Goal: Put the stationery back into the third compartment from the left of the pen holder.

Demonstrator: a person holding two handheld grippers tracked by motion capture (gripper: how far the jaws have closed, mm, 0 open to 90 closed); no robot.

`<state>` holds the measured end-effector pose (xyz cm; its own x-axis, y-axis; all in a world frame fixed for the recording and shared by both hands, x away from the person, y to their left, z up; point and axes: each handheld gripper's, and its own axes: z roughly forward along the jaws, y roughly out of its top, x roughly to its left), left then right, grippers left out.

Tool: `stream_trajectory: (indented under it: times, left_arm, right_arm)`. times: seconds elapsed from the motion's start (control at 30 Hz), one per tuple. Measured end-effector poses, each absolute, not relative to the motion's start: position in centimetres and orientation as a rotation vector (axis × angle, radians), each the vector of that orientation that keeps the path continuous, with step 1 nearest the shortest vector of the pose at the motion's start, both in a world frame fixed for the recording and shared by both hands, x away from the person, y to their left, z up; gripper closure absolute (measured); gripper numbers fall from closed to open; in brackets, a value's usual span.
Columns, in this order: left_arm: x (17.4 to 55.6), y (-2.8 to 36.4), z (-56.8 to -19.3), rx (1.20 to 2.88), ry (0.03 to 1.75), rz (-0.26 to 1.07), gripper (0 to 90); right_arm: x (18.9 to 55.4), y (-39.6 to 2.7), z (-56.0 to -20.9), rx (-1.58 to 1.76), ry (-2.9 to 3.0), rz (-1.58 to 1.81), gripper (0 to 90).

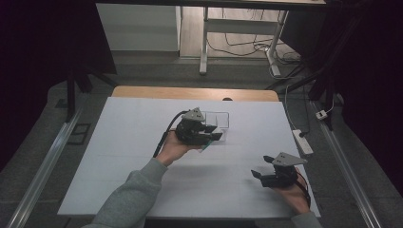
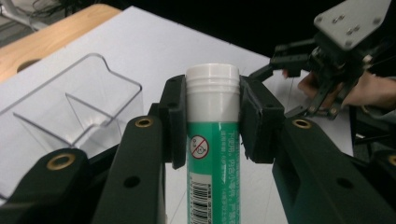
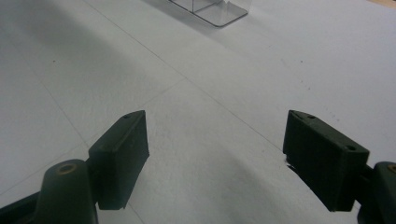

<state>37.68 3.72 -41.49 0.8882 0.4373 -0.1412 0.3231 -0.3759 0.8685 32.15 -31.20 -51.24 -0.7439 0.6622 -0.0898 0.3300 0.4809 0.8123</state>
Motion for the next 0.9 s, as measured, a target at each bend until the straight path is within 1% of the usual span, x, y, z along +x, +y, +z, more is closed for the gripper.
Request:
stream_trajectory:
  times: [0.17,0.47,0.77,0.9]
  left_arm:
    - [38.0,3.4,-40.9,1.965,0.541,0.156,64.7]
    - [39.0,3.1,-39.9,1.928,0.531,0.155,64.7]
    - [40.0,3.0,-39.7,1.902,0.55,0.158,64.7]
    - [40.4,2.9,-39.8,1.873,0.562,0.137,64.7]
  right_arm:
    - [32.2,-31.2,-51.2,0.823,2.345,1.168,21.6]
    - [32.1,-31.2,-51.2,0.825,2.335,1.176,21.7]
    - [32.1,-31.2,-51.2,0.825,2.339,1.17,21.7]
    - [32.1,-31.2,-51.2,0.825,2.343,1.167,21.7]
